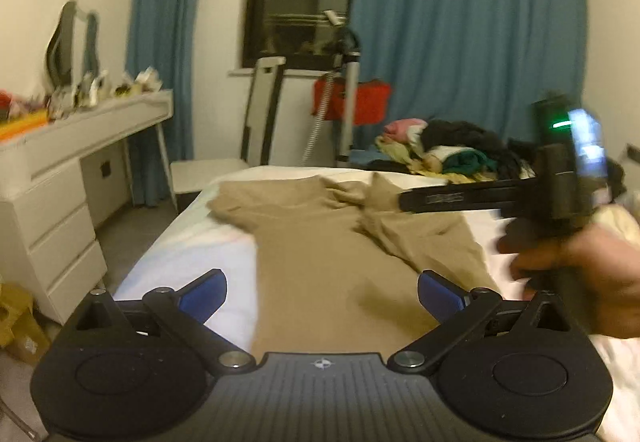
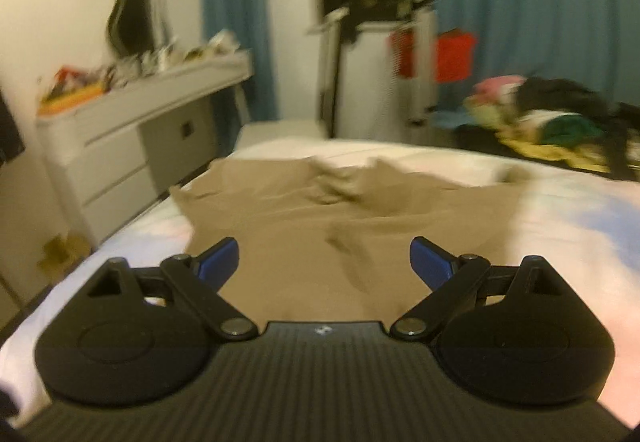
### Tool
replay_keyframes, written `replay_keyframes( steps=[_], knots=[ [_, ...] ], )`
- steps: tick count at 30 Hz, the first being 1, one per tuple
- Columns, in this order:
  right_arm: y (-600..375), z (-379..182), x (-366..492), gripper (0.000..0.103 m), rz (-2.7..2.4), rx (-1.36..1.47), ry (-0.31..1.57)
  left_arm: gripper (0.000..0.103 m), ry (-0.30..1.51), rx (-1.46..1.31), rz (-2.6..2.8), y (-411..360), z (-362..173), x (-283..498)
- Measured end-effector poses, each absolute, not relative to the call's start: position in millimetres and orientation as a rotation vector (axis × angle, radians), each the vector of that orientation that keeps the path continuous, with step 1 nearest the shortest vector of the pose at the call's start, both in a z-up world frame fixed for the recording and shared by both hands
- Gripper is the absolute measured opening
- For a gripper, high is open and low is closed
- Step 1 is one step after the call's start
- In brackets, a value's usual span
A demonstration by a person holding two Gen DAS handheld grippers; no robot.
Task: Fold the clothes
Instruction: 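Grasp the T-shirt hem with the right gripper and fold it toward the collar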
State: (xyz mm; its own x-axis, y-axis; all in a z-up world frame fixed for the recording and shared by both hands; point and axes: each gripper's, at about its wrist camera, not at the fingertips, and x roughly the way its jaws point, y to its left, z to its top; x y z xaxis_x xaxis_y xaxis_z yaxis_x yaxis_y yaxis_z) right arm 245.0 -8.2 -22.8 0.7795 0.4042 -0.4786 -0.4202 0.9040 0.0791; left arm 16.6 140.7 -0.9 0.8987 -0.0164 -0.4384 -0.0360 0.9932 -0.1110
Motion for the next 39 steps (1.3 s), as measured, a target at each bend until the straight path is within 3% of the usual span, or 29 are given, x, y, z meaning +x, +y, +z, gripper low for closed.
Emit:
replay_keyframes(
  steps=[8, 13, 15, 16, 17, 18, 19, 28, 32, 39],
  knots=[
    [168, -76, 336, 0.094, 0.690, -0.230, 0.519, 0.103, 0.466, -0.382, 0.093, 209, -35, 49],
    [223, -93, 377, 0.093, 0.720, -0.213, 0.550, 0.101, 0.543, -0.417, 0.182, 229, -58, 68],
    [235, -102, 386, 0.074, 0.673, -0.283, 0.549, 0.101, 0.557, -0.404, 0.179, 228, -62, 73],
    [238, -105, 389, 0.061, 0.654, -0.314, 0.543, 0.101, 0.560, -0.387, 0.181, 227, -63, 75],
    [236, -103, 391, 0.034, 0.647, -0.311, 0.535, 0.101, 0.559, -0.365, 0.186, 223, -63, 75],
    [233, -101, 392, 0.018, 0.640, -0.306, 0.527, 0.101, 0.558, -0.349, 0.191, 219, -62, 75],
    [226, -94, 392, 0.011, 0.639, -0.276, 0.523, 0.101, 0.557, -0.344, 0.193, 216, -62, 74],
    [96, -9, 359, 0.009, 0.526, 0.035, 0.278, 0.101, 0.543, -0.360, 0.169, 193, -63, 70],
    [22, -5, 345, 0.009, 0.355, 0.052, 0.222, 0.101, 0.527, -0.388, 0.132, 180, -56, 65],
    [-67, -64, 365, 0.012, 0.127, 0.084, 0.394, 0.101, 0.532, -0.356, 0.089, 157, -56, 60]
  ],
)
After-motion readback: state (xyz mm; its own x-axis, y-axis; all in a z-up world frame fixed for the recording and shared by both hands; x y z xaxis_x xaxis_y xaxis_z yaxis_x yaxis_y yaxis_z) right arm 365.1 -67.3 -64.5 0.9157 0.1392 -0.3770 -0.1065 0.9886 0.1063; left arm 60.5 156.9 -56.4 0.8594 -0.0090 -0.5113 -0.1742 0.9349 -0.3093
